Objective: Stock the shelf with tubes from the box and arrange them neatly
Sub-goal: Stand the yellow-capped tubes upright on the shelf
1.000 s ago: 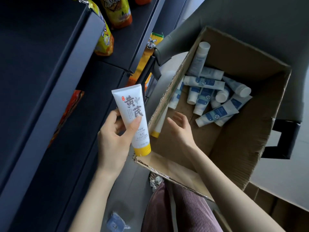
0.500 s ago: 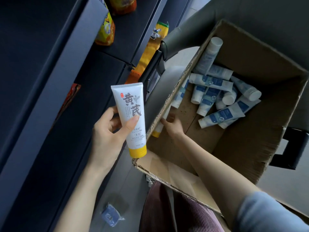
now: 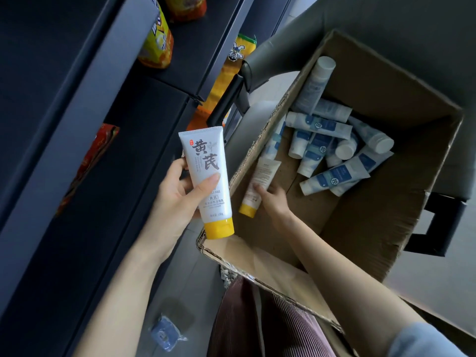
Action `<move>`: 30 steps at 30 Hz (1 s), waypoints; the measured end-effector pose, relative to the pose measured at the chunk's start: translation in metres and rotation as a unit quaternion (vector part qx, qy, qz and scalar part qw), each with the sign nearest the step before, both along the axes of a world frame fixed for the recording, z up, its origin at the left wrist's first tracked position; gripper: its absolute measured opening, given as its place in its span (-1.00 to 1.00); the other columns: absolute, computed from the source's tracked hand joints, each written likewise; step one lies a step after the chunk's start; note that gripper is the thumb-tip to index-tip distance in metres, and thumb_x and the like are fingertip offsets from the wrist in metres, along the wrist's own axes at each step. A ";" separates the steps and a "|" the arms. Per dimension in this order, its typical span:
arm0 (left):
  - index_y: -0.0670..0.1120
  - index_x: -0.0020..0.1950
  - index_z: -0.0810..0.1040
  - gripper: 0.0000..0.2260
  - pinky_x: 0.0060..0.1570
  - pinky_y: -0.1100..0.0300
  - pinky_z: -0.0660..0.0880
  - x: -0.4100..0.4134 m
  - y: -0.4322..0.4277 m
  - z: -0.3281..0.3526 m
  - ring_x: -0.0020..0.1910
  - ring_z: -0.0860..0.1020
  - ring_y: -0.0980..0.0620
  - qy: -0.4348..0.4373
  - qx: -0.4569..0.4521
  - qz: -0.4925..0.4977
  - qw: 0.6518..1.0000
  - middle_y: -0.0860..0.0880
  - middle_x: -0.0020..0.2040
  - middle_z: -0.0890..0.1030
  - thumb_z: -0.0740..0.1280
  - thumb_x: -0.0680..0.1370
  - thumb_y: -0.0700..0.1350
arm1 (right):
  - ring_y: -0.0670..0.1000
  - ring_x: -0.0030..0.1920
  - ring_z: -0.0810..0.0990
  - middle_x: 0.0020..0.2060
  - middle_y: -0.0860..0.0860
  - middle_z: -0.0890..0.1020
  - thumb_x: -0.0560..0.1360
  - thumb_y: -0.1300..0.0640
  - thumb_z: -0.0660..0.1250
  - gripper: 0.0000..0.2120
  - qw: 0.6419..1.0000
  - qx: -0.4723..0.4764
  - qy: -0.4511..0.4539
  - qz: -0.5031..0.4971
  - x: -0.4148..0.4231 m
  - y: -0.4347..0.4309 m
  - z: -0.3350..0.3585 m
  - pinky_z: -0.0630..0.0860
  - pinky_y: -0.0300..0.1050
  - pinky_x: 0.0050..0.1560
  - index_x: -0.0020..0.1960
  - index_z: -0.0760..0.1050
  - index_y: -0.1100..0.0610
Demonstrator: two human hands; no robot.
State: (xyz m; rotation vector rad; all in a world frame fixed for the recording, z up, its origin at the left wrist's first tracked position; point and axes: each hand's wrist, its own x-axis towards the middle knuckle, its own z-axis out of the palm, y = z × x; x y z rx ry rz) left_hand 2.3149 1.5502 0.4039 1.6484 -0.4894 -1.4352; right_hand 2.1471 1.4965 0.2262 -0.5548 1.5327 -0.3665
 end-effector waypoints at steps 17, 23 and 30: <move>-0.02 0.15 0.48 -0.66 -0.07 0.19 0.60 -0.026 0.069 0.078 0.04 0.62 0.06 -0.062 -0.089 0.059 0.992 0.00 0.07 0.64 0.41 0.39 -0.09 | -0.03 -0.13 0.66 -0.03 0.08 0.65 0.46 0.02 0.29 -0.64 0.961 -0.034 -0.275 0.004 -0.053 0.038 0.183 0.61 -0.13 -0.28 0.22 0.45 0.09; 0.07 0.13 0.48 -0.65 -0.20 0.43 0.51 -0.014 0.095 0.144 -0.03 0.62 0.22 -0.095 -0.166 0.044 0.980 0.17 0.01 0.66 0.43 0.36 -0.06 | 0.04 0.02 0.63 0.13 0.15 0.57 0.55 -0.03 0.11 -0.54 0.911 -0.078 -0.405 0.021 -0.038 0.050 0.264 0.61 -0.06 0.00 0.39 0.31 0.14; 0.13 0.16 0.45 -0.55 -0.13 0.40 0.52 -0.002 0.123 0.233 0.00 0.62 0.19 -0.141 -0.265 0.035 0.953 0.18 0.05 0.65 0.45 0.30 0.03 | 0.14 0.16 0.54 0.22 0.16 0.46 0.61 0.12 0.07 -0.59 0.849 -0.164 -0.474 0.165 -0.022 0.060 0.363 0.46 0.19 0.15 0.46 0.24 0.04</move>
